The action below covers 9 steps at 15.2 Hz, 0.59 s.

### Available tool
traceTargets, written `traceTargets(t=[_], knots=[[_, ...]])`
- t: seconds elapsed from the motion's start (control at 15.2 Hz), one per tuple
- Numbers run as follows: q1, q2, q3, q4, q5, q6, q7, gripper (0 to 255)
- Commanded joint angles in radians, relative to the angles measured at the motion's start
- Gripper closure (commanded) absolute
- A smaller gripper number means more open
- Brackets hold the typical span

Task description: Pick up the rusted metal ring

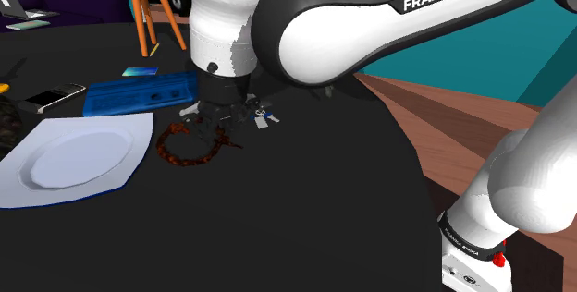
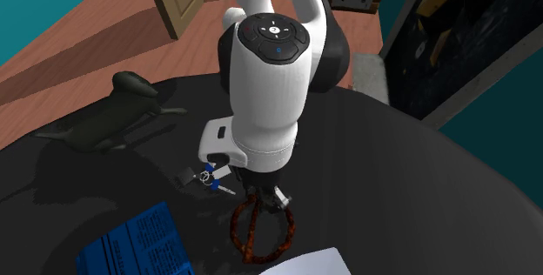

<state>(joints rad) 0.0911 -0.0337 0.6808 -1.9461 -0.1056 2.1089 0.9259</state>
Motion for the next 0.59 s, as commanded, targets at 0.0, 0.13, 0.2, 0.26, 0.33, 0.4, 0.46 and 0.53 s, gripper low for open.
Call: traceTargets(t=[0.0, 0.13, 0.2, 0.26, 0.33, 0.4, 0.46, 0.53], knots=[[0.001, 0.012, 0.002, -0.005, -0.002, 0.001, 0.002, 255], [0.004, 0.013, 0.005, -0.007, -0.004, 0.003, 0.008, 255], [0.005, 0.017, 0.006, -0.002, -0.007, 0.000, 0.012, 255], [0.000, 0.002, 0.000, -0.010, 0.006, -0.002, -0.005, 255], [0.000, -0.001, -0.001, 0.001, 0.009, -0.014, -0.008, 255], [0.000, -0.004, -0.001, 0.012, 0.012, -0.027, -0.011, 255], [0.000, -0.007, -0.002, 0.023, 0.015, -0.040, -0.013, 255], [0.000, -0.009, -0.002, 0.035, 0.017, -0.053, -0.016, 255]])
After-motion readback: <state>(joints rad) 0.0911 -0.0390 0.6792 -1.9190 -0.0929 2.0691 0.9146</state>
